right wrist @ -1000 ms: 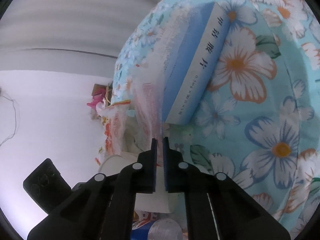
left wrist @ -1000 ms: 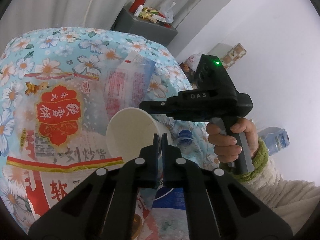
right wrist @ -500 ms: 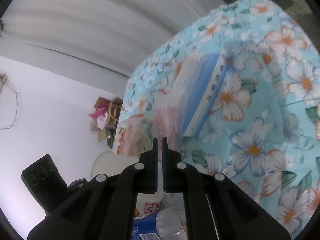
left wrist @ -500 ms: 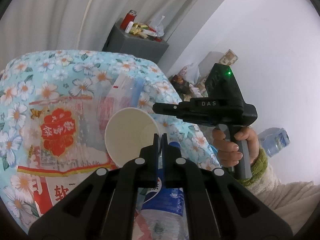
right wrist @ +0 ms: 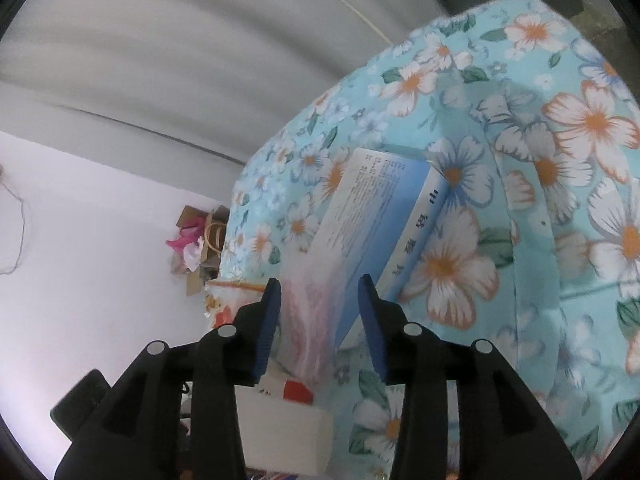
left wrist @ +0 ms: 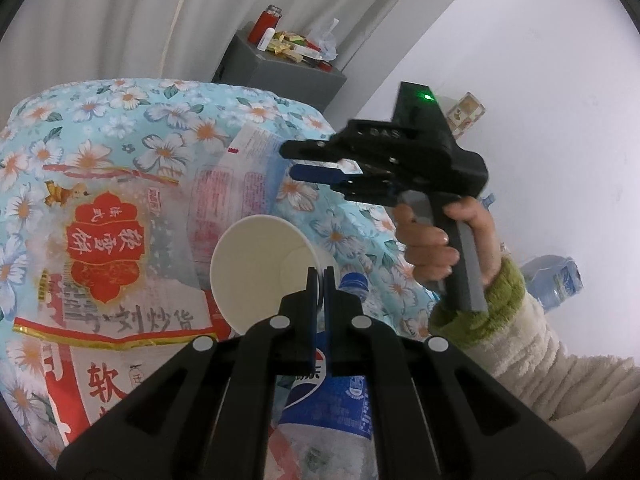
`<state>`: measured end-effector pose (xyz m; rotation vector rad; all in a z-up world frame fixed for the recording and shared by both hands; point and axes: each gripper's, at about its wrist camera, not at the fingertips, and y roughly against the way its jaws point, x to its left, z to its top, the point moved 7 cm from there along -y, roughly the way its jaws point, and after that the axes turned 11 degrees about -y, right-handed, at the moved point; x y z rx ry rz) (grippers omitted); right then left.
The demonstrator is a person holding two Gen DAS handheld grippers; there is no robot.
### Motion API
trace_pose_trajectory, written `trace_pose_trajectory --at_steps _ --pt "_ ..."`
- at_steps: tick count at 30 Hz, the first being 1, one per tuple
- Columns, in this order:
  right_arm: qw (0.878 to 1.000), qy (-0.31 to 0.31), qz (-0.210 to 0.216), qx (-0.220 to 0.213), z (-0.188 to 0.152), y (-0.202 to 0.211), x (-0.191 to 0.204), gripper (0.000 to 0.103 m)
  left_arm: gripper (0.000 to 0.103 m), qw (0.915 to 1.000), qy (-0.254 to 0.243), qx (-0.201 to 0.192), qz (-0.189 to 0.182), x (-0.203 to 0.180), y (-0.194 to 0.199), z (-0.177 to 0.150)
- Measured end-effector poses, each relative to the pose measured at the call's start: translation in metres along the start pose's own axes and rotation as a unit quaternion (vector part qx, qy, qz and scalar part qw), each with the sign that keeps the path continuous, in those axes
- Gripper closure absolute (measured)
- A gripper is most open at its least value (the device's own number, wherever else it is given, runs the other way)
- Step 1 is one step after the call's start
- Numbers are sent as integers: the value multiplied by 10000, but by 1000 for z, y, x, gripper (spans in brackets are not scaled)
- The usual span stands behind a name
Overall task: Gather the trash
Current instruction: 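Grasp the white paper cup rim with the left gripper while the right gripper grasps the clear plastic packet, then carry the paper cup and clear packet over the blue wastebasket with both grippers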
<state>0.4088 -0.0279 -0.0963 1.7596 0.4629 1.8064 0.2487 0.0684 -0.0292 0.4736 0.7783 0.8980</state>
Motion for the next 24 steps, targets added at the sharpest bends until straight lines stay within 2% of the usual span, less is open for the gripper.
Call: trace_pose_trajectory --at_steps 6,12,14,17,24 --pt "9992 -28 175 345 -2 -20 2 63 102 10000 43 43 7 6 -4 -5" --pt "9989 42 192 421 -5 -31 6 64 102 9999 101 31 -1 9 -4 -7" --pt "9992 49 121 383 -5 -33 6 80 102 10000 90 16 2 9 -3 -6" --pt "9994 46 84 339 -6 -31 4 98 102 10000 87 -26 -6 8 -1 -6" --pt "9992 348 98 -139 -8 -5 12 101 102 9997 8 -235 78 1 10 0"
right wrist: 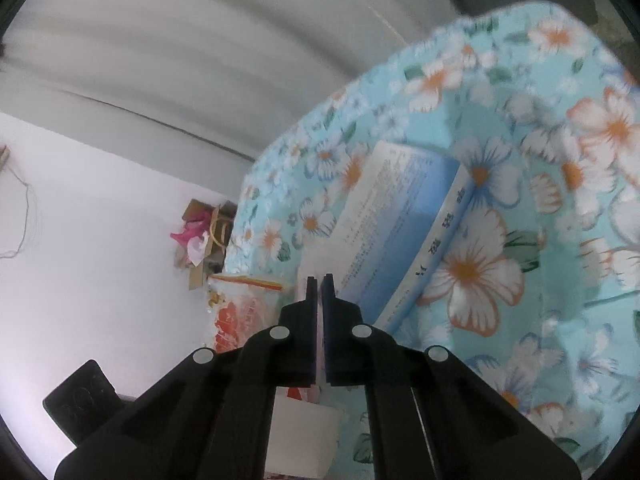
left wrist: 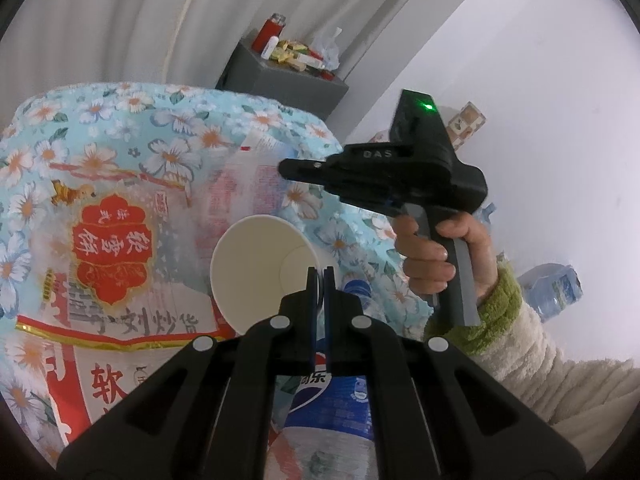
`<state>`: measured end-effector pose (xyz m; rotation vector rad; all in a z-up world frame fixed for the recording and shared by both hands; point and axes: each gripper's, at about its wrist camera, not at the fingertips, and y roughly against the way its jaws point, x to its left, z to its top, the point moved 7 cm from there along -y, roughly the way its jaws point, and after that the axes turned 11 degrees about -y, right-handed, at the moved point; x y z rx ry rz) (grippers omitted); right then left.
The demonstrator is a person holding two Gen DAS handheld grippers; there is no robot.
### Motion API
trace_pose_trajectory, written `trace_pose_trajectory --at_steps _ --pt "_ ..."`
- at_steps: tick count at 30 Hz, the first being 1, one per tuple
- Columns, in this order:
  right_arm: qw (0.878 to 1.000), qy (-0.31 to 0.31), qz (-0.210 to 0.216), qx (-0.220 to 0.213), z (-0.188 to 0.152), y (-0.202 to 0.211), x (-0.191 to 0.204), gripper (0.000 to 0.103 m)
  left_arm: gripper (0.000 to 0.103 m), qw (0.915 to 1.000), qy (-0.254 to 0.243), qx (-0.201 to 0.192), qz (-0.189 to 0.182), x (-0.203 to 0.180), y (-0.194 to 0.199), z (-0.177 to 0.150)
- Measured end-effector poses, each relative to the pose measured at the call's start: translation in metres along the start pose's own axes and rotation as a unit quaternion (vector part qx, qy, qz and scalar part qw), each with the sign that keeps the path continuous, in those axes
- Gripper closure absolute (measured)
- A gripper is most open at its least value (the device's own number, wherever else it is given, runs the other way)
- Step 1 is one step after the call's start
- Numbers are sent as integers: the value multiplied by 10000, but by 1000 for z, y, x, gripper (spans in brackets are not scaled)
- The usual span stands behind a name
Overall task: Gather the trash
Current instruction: 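Carry the paper cup and clear packet over the blue wastebasket with both grippers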
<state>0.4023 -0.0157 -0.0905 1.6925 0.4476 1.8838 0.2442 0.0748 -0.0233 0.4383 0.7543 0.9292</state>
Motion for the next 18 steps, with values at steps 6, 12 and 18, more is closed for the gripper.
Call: trace_pose_trajectory --at_steps 6,12,18 --pt "9980 221 31 -598 3 44 12 101 102 9994 -106 -291 122 -10 18 14" --pt "9901 242 273 -1356 -4 122 11 101 102 9972 -321 -637 230 -34 41 31" --pt "9762 120 426 -2124 -27 208 -8 101 102 9945 -646 -818 137 -75 46 45"
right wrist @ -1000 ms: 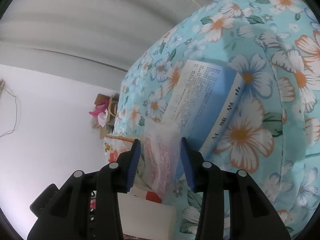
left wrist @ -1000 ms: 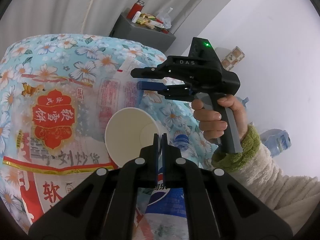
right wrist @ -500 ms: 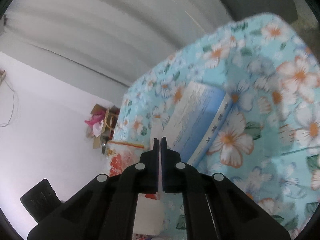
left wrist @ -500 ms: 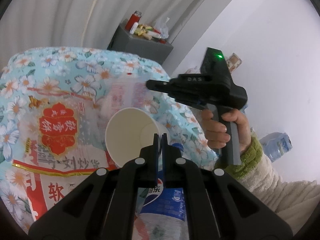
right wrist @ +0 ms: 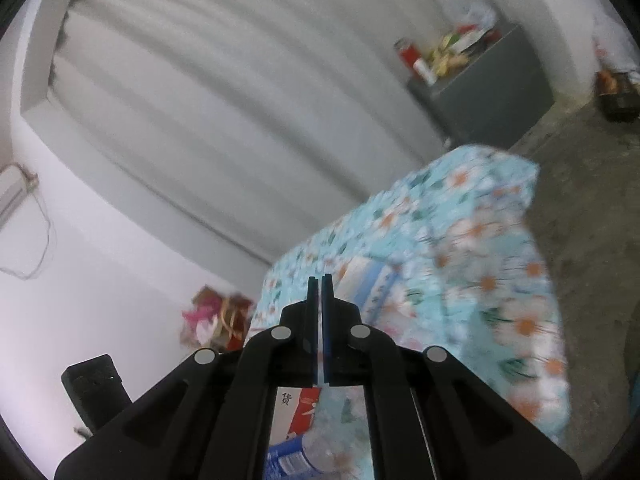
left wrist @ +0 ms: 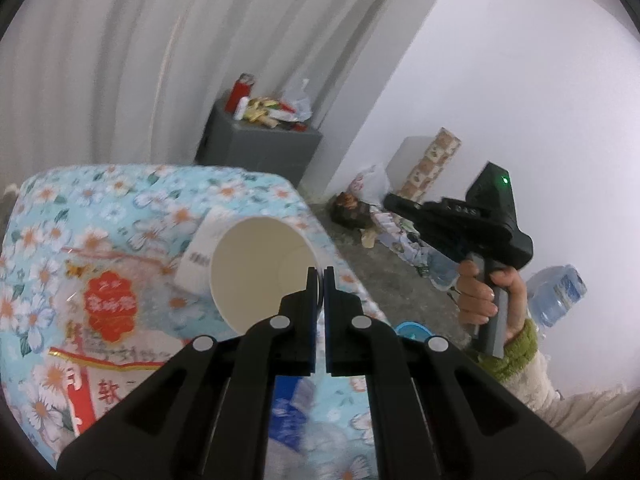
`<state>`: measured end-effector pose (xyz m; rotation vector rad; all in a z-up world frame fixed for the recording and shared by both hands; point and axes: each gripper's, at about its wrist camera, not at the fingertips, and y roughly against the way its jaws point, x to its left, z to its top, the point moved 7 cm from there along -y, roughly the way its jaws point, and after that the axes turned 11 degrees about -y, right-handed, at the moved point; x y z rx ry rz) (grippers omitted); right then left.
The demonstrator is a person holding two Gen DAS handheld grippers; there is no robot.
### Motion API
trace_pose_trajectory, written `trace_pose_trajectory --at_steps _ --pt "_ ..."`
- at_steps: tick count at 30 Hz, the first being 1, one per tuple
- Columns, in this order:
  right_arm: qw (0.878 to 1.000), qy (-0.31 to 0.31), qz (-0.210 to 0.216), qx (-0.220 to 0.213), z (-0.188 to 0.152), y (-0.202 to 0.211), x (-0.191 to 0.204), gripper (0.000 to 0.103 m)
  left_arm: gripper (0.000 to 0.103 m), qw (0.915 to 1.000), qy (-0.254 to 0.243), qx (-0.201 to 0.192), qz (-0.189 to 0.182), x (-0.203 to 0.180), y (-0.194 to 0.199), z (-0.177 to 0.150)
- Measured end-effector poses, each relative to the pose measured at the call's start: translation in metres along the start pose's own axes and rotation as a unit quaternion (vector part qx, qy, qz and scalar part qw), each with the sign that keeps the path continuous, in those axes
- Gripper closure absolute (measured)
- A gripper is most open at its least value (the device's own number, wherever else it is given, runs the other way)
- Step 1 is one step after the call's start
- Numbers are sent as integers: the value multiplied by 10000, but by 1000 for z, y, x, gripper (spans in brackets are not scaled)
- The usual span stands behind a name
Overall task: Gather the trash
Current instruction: 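Carry the paper cup and clear packet over the blue wastebasket with both grippers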
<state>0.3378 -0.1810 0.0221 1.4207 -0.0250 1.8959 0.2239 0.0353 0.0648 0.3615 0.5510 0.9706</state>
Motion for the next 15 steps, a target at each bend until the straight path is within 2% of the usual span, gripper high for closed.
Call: trace_pose_trajectory --at_steps 4,6,7,8,10,15 --pt "9996 -273 5 21 -8 31 -20 100 102 9997 -190 -12 -139 -25 -8 4" --pt "9985 -507 -84 212 -15 29 -37 97 102 9996 -202 29 -172 -29 -12 2" --pt "9974 -626 -98 329 -19 24 -45 90 102 9996 -195 60 -178 -30 -14 -1" --pt "9956 -803 -129 457 -24 17 -56 77 102 9996 -178 93 -173 -30 -16 -3" --pt "9913 -1060 -195 758 -36 -3 -72 64 102 9997 -114 166 -112 -26 -20 -8" --pt "9740 -1663 -107 1532 -59 -71 -101 64 102 9995 25 282 126 -6 -18 -17"
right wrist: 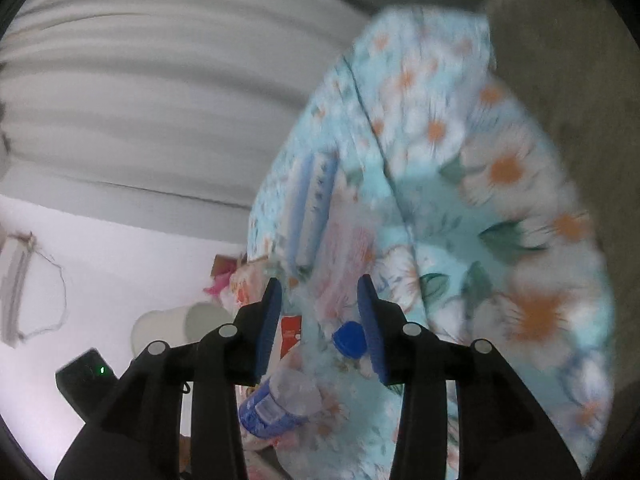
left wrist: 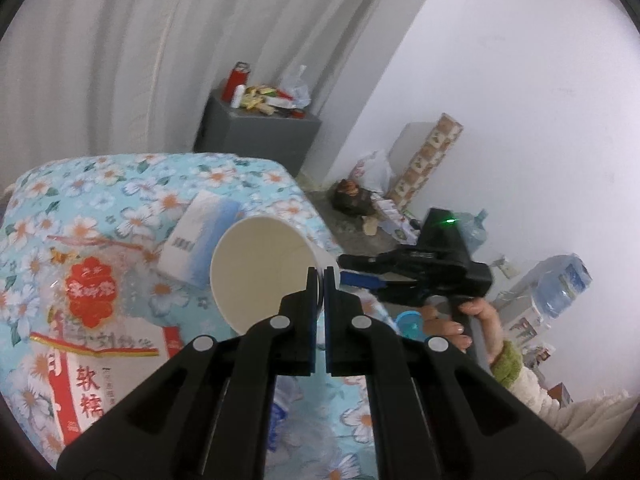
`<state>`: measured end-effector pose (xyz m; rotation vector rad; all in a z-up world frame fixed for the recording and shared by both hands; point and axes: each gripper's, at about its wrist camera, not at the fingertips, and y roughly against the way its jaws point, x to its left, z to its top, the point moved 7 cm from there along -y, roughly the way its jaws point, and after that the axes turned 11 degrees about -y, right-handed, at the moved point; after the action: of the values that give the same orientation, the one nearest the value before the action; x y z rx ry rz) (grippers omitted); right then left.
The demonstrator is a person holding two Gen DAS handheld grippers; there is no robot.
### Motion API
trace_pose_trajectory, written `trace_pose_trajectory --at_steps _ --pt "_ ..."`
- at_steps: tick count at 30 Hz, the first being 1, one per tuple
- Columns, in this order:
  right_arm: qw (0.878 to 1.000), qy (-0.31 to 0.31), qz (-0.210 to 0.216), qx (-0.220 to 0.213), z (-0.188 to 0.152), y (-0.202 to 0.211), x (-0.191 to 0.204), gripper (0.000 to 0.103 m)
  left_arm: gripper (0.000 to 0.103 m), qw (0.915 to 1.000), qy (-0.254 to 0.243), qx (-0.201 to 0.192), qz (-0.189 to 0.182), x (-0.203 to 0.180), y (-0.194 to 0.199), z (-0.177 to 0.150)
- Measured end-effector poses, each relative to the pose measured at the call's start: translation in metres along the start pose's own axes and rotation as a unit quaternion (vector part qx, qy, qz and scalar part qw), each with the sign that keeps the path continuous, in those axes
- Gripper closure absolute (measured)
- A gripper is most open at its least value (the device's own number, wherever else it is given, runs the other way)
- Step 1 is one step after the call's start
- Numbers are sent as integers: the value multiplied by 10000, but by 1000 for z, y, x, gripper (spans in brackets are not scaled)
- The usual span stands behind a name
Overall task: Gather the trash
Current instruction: 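Carry the paper cup and clear packet over the blue wastebasket with both grippers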
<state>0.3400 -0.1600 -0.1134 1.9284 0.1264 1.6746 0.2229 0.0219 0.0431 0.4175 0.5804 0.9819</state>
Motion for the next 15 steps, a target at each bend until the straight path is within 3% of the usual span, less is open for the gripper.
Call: trace_pose_trajectory --at_steps 9,15 --pt "9975 -605 -130 338 34 -64 -27 64 102 9992 273 116 259 34 -1 -6" --pt "9981 -525 -198 266 38 -69 -23 64 102 9991 344 137 227 39 -7 -8"
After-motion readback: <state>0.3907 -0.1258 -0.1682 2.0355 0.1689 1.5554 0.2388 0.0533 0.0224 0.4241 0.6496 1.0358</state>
